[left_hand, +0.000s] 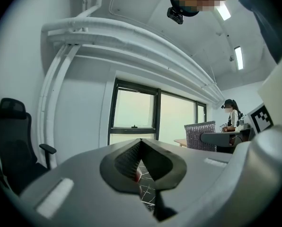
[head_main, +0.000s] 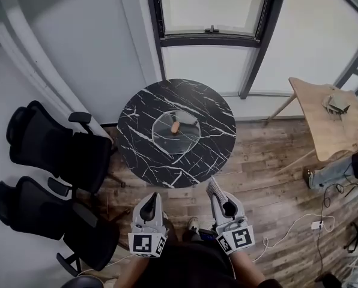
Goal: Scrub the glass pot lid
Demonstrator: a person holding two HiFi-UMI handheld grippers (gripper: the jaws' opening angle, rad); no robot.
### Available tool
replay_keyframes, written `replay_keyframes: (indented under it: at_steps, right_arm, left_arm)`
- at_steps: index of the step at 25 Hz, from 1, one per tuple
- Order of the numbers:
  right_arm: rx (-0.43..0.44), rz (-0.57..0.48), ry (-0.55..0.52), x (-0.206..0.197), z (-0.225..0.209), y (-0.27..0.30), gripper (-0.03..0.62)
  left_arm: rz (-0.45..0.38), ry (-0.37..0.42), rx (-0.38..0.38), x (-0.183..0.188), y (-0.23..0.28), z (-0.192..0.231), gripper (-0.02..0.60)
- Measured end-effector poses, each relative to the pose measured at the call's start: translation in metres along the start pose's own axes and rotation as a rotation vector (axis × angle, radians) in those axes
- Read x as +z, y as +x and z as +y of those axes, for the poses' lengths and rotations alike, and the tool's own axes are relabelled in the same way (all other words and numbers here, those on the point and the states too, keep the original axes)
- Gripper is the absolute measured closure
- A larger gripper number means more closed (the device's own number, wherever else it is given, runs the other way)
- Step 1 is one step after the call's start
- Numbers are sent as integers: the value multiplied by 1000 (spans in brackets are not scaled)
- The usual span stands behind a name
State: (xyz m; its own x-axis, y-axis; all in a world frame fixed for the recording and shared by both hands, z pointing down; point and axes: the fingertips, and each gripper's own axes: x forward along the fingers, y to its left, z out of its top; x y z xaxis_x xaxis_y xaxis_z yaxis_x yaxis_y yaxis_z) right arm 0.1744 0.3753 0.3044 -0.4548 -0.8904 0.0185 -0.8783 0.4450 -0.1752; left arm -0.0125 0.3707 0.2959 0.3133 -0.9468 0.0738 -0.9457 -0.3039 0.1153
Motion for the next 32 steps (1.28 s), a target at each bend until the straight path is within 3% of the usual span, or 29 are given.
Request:
replay_keyframes:
  at_steps: [7,15,32]
  right_arm:
    - [12,25,-10,-8,-8,11,516]
    - [-5,36,-14,-13,-18,61,516]
    - [-98,85,-36,-11,-25,221,516]
  left_arm:
    - [39,12,24,-17,6,5,578]
    - [50,-13,14,-20,52,36,578]
    - [62,-54,-124,-4,195,135,578]
